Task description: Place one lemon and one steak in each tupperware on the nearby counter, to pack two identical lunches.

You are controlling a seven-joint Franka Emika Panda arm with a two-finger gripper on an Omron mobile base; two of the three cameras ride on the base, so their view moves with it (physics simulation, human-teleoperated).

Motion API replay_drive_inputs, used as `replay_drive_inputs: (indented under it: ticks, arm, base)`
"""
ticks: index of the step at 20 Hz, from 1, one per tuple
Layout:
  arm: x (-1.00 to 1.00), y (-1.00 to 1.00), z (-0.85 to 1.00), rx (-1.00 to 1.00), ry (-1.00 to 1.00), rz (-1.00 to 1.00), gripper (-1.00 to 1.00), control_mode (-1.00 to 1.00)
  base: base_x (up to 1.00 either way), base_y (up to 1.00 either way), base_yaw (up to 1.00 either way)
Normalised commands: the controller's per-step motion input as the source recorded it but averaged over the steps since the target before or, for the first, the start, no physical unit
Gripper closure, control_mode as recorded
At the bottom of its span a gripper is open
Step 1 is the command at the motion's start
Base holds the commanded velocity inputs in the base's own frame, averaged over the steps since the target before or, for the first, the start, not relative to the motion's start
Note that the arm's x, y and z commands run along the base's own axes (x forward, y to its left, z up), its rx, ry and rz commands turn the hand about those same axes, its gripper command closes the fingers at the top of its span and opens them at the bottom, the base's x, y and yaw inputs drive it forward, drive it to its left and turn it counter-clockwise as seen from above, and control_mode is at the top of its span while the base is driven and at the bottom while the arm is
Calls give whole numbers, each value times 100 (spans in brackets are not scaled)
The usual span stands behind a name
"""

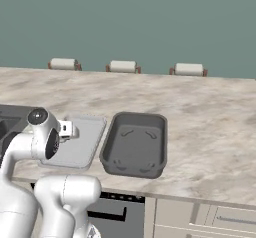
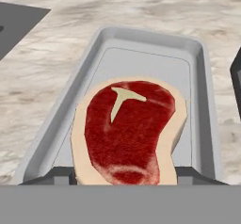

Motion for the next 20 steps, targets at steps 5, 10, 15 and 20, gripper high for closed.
replay_drive_inputs:
  ticks: [5,10,15,20]
  arm:
    - [0,0,-35,0,2,0,100,-100]
    - [0,0,-24,0,0,0,100,-100]
    - [0,-17,-25,0,0,0,100,-100]
    - [2,-40,-29,0,0,4,100,-100]
  base:
    - [0,0,0]
    - [0,0,0]
    - [0,0,0]
    - [0,0,0]
